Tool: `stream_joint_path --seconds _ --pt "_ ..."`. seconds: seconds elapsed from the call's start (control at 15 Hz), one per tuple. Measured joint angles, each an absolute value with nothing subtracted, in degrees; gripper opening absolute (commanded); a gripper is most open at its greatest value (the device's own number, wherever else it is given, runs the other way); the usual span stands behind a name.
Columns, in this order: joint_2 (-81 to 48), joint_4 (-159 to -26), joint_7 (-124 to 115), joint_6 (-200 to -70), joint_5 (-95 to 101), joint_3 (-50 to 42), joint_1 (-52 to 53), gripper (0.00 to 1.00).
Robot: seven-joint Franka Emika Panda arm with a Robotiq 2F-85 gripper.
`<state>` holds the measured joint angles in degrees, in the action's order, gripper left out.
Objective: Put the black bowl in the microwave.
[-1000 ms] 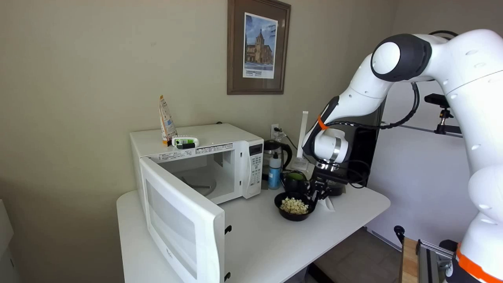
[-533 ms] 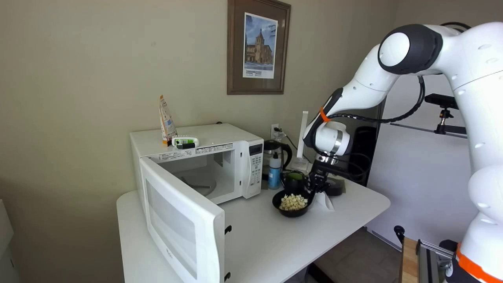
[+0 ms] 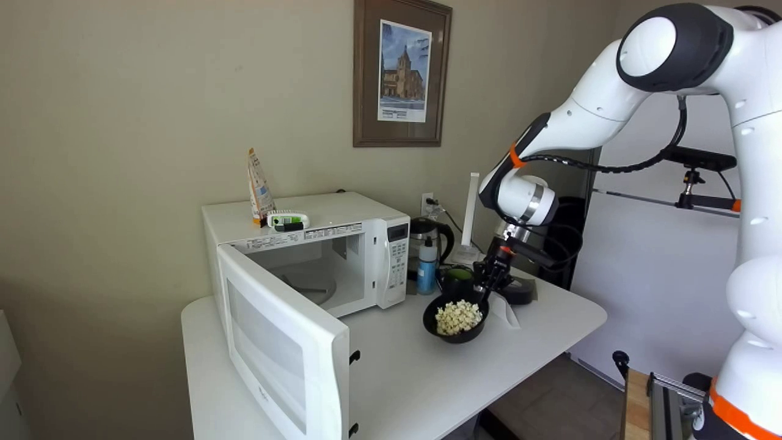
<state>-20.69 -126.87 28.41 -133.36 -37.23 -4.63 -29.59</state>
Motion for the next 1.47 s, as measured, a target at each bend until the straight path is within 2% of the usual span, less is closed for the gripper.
stream_joint_path --seconds 0.4,0.67,1.27,1.33,1.47 --pt "-19.9 -126.7 35.9 -118.3 -44.4 -5.5 -29.3 0.02" --pt "-18.2 -127.3 35.3 -116.0 -54.6 -5.5 -25.7 0.02" --pt "-15.7 -131.1 36.6 -144.1 -94.9 0.0 -9.0 0.02" --pt "-15.8 -130.8 37.1 -147.5 -99.2 0.7 -7.2 0.07" --pt "-15.9 -130.6 37.0 -148.4 -99.9 0.0 -4.9 0.07"
